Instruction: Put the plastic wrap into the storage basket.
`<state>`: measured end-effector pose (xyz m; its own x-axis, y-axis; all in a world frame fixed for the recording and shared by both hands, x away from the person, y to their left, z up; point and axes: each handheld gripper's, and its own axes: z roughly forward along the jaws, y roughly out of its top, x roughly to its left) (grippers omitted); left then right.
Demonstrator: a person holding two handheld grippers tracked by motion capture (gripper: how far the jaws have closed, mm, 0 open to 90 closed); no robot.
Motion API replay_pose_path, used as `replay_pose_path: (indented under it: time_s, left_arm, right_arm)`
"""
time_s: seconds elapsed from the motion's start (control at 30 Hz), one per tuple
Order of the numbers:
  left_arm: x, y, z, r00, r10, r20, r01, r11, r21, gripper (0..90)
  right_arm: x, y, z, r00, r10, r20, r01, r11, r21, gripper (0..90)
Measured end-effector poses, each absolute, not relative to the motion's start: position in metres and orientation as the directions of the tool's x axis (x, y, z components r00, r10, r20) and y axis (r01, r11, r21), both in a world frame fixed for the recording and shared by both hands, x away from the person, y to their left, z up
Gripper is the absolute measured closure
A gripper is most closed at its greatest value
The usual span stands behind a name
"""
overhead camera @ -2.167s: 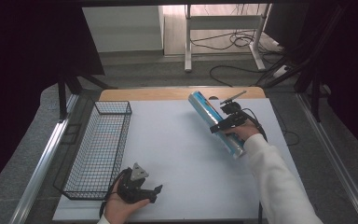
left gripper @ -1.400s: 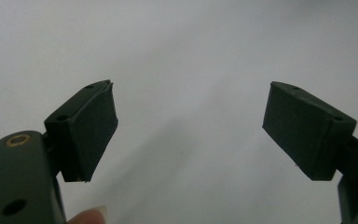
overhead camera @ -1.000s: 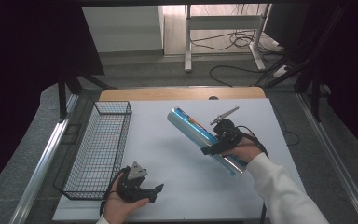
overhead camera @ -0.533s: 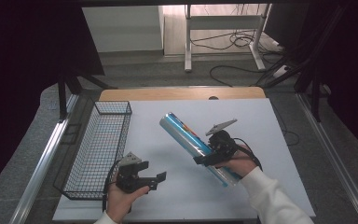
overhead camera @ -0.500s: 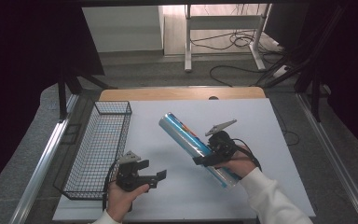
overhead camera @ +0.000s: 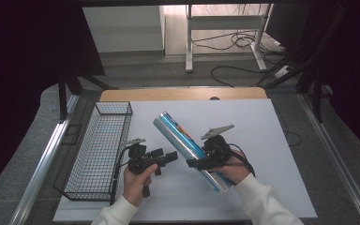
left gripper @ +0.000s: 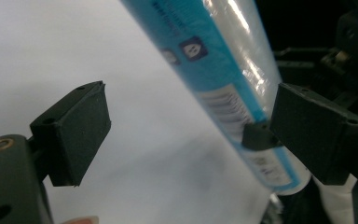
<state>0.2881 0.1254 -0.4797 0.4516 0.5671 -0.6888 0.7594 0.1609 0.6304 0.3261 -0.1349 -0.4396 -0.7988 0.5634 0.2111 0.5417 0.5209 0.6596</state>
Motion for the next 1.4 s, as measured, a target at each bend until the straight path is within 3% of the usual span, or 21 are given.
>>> replay_pose_path:
  time_s: [0.33,0.47,0.73,1.03,1.2,1.4]
  left_arm:
    - [0.311,0.109,-0.481,0.396,0.484,-0.78,0.801,0.234,0.551,12.6]
    - [0.315,0.105,-0.481,0.38,0.491,-0.784,0.801,0.249,0.545,16.2]
    - [0.328,0.121,-0.488,0.315,0.416,-0.853,0.831,0.314,0.459,26.6]
    - [0.333,0.137,-0.482,0.314,0.368,-0.875,0.832,0.338,0.441,30.6]
    - [0.336,0.138,-0.473,0.352,0.403,-0.845,0.83,0.281,0.481,31.4]
    - [0.336,0.141,-0.464,0.379,0.397,-0.836,0.824,0.267,0.5,31.6]
  right_arm:
    - [0.32,-0.111,-0.442,-0.795,0.587,0.155,0.513,0.512,0.689,31.7]
    - [0.319,-0.099,-0.443,-0.792,0.591,0.154,0.509,0.498,0.702,31.7]
    - [0.323,-0.08,-0.444,-0.765,0.631,0.128,0.519,0.487,0.703,31.4]
    - [0.324,-0.067,-0.44,-0.767,0.633,0.105,0.5,0.486,0.717,30.3]
    - [0.325,-0.073,-0.437,-0.797,0.575,0.185,0.495,0.446,0.745,11.9]
    - [0.317,-0.099,-0.427,-0.816,0.532,0.227,0.478,0.399,0.782,7.8]
